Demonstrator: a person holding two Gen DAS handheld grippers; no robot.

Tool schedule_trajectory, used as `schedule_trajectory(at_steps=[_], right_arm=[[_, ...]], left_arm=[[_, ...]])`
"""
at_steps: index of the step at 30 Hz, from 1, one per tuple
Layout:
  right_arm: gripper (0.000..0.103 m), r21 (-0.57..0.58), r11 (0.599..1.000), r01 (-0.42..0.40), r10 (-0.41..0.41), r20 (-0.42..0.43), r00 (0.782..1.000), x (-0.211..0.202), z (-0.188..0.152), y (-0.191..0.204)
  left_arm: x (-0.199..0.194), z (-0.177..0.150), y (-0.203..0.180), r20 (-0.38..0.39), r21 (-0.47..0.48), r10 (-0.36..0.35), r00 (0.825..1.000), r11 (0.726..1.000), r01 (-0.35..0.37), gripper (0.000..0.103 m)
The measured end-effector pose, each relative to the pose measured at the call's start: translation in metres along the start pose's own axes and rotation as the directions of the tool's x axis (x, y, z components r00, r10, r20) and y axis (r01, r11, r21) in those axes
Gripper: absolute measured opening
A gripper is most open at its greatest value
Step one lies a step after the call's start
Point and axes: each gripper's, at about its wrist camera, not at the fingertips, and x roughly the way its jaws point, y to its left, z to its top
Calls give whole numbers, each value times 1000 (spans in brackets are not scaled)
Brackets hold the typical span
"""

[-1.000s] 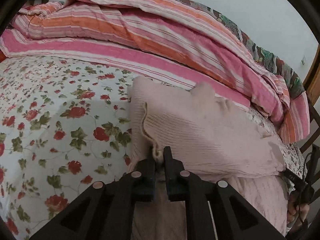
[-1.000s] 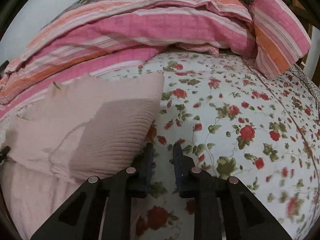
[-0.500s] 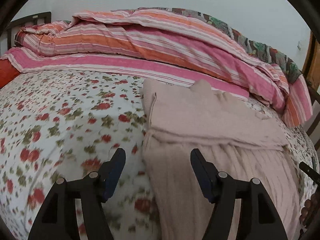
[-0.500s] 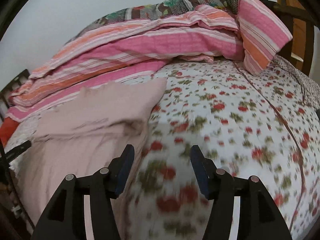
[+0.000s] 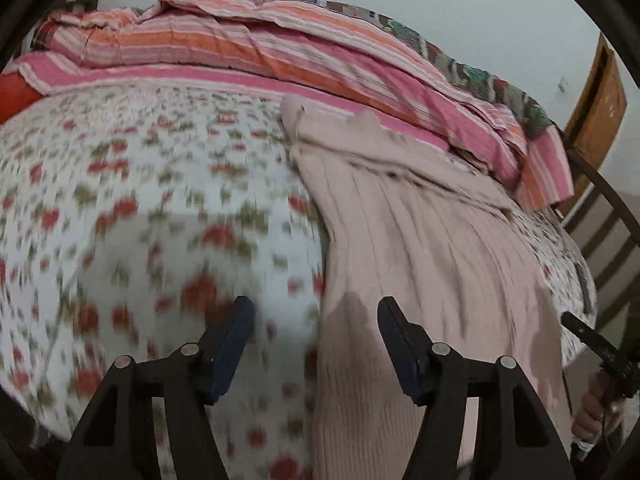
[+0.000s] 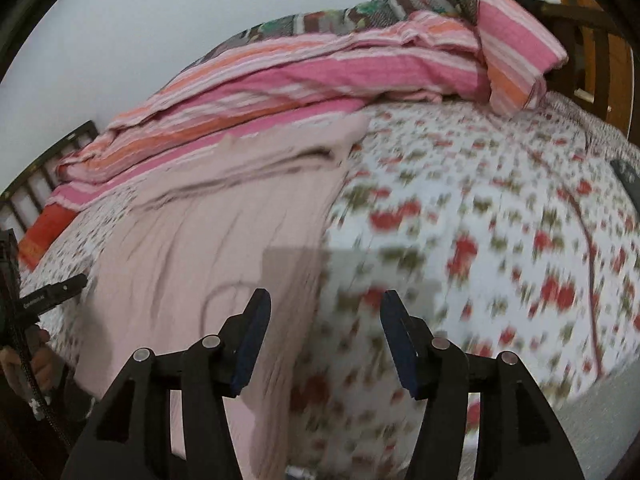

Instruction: Fold small clothes

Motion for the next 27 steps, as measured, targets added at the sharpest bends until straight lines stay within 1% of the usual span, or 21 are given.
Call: schedule_trajectory(at_steps=[1,2,4,5,7,10,12,14,17,19,22,25,27], right_arm=[[55,-2,1000,-2,2,-4,1000,-1,-6,3],[51,-8,1000,-4,4,-9,1000,0,-10,6],[39,-13,1000,-7,6,-24,1000,2,-16,11],[37,-13,1000,-15,15,-30,999,4,-18,14],[36,-18,999,-26,26,-29,999,7,-18,18],[36,-23,999,-35,35,-23,999,13,-16,22],[36,-10,999,-44,44,-17,999,20,-11,21],[36,12,999,-52,52,-16,999,29,-5,19],[37,51,996,-75,75,-8,997,42,5,14],[37,71,993,-93,93,-1,996,49,11,11],[37,101,988,-115,117,-14,993,57,16,7],[37,71,987,-143,146,-35,989,52,13,12],[37,34,990,-140,142,-55,988,45,5,17]], left_arm=[[-2,-6,-1,-2,-1,-7,1000,1000,7,60],[-3,-10,-3,-5,6,-17,1000,1000,17,60],[-3,-12,-7,3,22,-26,1000,999,26,60],[-2,-12,-10,11,26,-27,1000,999,27,60],[1,-9,-9,29,7,-31,999,1000,30,60],[8,2,-5,65,-31,-88,994,995,90,60],[15,8,-7,72,-25,-116,991,993,118,60],[25,14,-11,60,-8,-113,992,993,114,59],[39,24,-16,48,7,-137,989,991,136,58],[48,30,-18,31,-11,-168,985,986,168,55],[52,31,-20,16,-40,-216,976,975,216,54],[48,21,-22,-5,-38,-267,964,963,266,54],[39,12,-24,-16,-24,-288,958,958,287,54]])
